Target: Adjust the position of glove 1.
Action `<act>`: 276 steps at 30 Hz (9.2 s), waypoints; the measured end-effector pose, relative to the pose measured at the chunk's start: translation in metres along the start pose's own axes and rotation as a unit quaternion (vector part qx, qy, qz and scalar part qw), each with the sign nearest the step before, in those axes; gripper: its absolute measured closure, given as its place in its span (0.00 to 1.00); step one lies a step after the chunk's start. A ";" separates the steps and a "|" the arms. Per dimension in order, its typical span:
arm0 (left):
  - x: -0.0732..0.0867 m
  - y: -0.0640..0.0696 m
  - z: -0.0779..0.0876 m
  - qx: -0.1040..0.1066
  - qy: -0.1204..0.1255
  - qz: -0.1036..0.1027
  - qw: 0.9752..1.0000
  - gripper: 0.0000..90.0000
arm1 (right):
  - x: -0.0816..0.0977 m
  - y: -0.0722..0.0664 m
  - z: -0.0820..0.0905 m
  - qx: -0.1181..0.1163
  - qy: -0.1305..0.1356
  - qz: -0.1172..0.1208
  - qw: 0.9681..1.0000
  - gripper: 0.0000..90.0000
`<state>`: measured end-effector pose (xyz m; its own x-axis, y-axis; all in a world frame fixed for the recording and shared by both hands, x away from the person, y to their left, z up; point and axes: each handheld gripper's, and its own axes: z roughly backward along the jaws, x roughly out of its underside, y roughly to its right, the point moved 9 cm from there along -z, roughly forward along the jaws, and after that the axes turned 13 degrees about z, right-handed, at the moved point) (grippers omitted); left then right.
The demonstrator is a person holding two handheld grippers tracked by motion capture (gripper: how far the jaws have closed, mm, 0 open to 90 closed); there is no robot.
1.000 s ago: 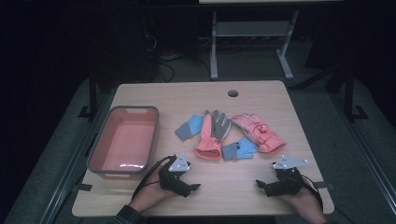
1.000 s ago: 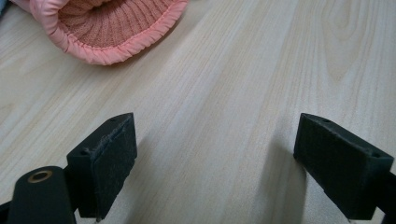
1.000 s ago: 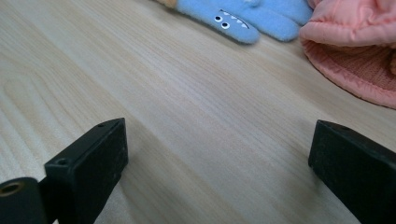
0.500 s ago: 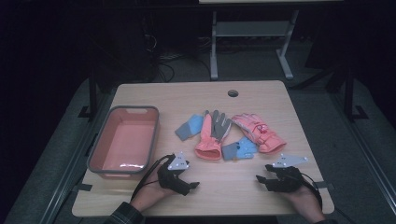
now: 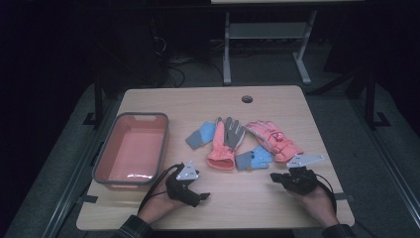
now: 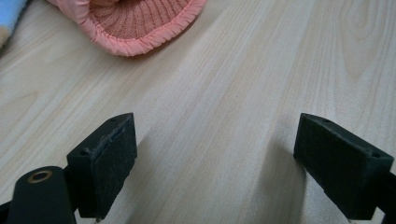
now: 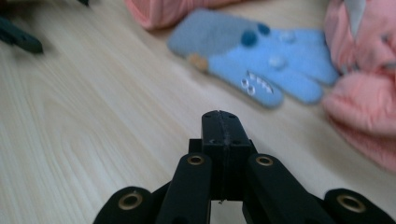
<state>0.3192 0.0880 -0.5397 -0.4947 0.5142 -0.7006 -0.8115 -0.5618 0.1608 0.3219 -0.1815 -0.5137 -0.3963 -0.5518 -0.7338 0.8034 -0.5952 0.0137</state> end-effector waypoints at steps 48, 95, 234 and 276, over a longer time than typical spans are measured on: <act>0.002 -0.005 0.003 -0.008 0.004 0.015 1.000 0.14 | -0.053 -0.001 -0.078 -0.060 -0.005 0.026 0.998 1.00; 0.003 -0.004 0.004 -0.011 0.005 0.019 1.000 0.14 | -0.027 -0.022 -0.045 -0.072 -0.016 0.057 0.996 1.00; -0.135 -0.123 0.004 -0.128 0.014 0.195 0.972 0.98 | 0.024 0.007 -0.018 0.020 -0.008 0.054 0.998 0.15; -0.107 0.044 -0.006 0.068 -0.024 0.081 0.994 0.98 | 0.024 0.007 -0.018 0.021 -0.008 0.058 0.998 0.14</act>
<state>0.3384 0.0044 -0.4614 -0.6346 0.4565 -0.6237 -0.7524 -0.5492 0.3636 0.3263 -0.1888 -0.5437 -0.3091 -0.6283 -0.7140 0.8249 -0.5507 0.1275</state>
